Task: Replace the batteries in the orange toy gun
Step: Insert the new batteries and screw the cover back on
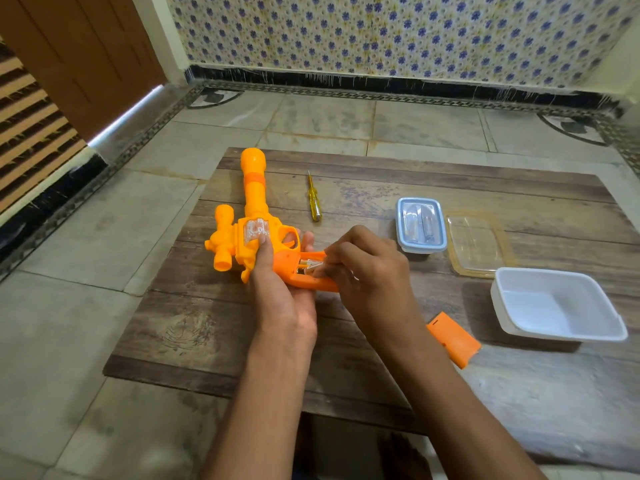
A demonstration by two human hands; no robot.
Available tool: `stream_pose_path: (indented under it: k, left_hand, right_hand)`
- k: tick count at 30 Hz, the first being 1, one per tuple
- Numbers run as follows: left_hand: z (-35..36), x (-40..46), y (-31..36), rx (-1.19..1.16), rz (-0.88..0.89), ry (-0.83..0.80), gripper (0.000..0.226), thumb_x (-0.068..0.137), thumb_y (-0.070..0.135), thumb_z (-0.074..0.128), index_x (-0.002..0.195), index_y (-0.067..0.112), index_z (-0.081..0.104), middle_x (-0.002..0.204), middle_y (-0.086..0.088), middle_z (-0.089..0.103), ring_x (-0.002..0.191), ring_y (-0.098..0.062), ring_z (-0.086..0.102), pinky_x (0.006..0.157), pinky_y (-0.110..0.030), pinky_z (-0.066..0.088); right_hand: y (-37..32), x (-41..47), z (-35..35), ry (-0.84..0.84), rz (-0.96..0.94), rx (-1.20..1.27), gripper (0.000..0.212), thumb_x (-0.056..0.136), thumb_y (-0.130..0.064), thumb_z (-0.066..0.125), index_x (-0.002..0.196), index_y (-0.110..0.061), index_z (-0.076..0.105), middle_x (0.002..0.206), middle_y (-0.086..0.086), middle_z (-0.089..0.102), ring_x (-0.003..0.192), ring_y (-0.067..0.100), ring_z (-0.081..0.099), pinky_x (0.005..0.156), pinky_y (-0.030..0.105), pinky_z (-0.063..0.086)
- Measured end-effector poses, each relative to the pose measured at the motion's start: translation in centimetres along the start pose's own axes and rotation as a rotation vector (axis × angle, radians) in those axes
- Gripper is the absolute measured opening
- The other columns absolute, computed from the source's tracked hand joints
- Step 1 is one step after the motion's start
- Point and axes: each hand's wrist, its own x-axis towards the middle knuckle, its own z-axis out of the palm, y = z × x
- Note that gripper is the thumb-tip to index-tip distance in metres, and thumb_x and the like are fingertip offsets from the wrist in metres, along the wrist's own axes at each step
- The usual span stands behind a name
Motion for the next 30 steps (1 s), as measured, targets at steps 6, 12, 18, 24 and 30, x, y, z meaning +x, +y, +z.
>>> stream_pose_path:
  k: [6, 12, 18, 24, 30]
  left_hand:
    - [0.0, 0.2, -0.1, -0.010, 0.017, -0.033, 0.056, 0.105, 0.041, 0.050, 0.148, 0.005, 0.049, 0.147, -0.025, 0.055, 0.109, -0.030, 0.066, 0.062, -0.034, 0.060]
    - [-0.3, 0.4, -0.3, -0.058, -0.043, -0.037, 0.057, 0.105, 0.042, 0.050, 0.149, 0.005, 0.048, 0.126, -0.022, 0.068, 0.099, -0.026, 0.068, 0.065, -0.034, 0.061]
    - [-0.1, 0.3, -0.2, -0.074, 0.010, -0.008, 0.053, 0.105, 0.039, 0.053, 0.150, 0.012, 0.047, 0.147, -0.025, 0.055, 0.100, -0.026, 0.070, 0.058, -0.036, 0.059]
    - [-0.3, 0.4, -0.2, -0.083, 0.054, 0.016, 0.050, 0.104, 0.038, 0.055, 0.149, 0.015, 0.049, 0.145, -0.018, 0.059, 0.085, -0.020, 0.078, 0.068, -0.042, 0.063]
    - [-0.3, 0.6, -0.2, -0.067, 0.073, 0.011, 0.048, 0.103, 0.038, 0.057, 0.145, 0.015, 0.053, 0.141, -0.016, 0.063, 0.089, -0.021, 0.077, 0.070, -0.042, 0.063]
  right_hand:
    - [-0.8, -0.5, 0.4, 0.037, 0.042, -0.132, 0.011, 0.085, -0.010, 0.072, 0.077, -0.014, 0.065, 0.087, -0.002, 0.068, 0.072, 0.018, 0.065, 0.086, 0.042, 0.031]
    - [-1.3, -1.1, 0.4, 0.064, 0.045, -0.187, 0.012, 0.094, -0.016, 0.059, 0.084, -0.017, 0.066, 0.102, -0.009, 0.072, 0.095, 0.015, 0.068, 0.094, 0.049, 0.030]
    - [-0.7, -0.9, 0.8, 0.094, 0.216, -0.010, 0.016, 0.087, -0.027, 0.065, 0.077, -0.014, 0.067, 0.123, -0.007, 0.072, 0.123, 0.023, 0.059, 0.092, 0.057, 0.043]
    - [-0.9, -1.0, 1.1, 0.026, 0.327, 0.218, 0.018, 0.083, 0.004, 0.077, 0.072, -0.002, 0.064, 0.129, 0.008, 0.071, 0.114, 0.005, 0.065, 0.092, 0.011, 0.050]
    - [-0.4, -1.3, 1.7, -0.009, 0.305, 0.257, 0.023, 0.083, 0.000, 0.077, 0.069, -0.004, 0.060, 0.129, 0.006, 0.072, 0.106, 0.006, 0.068, 0.080, 0.008, 0.046]
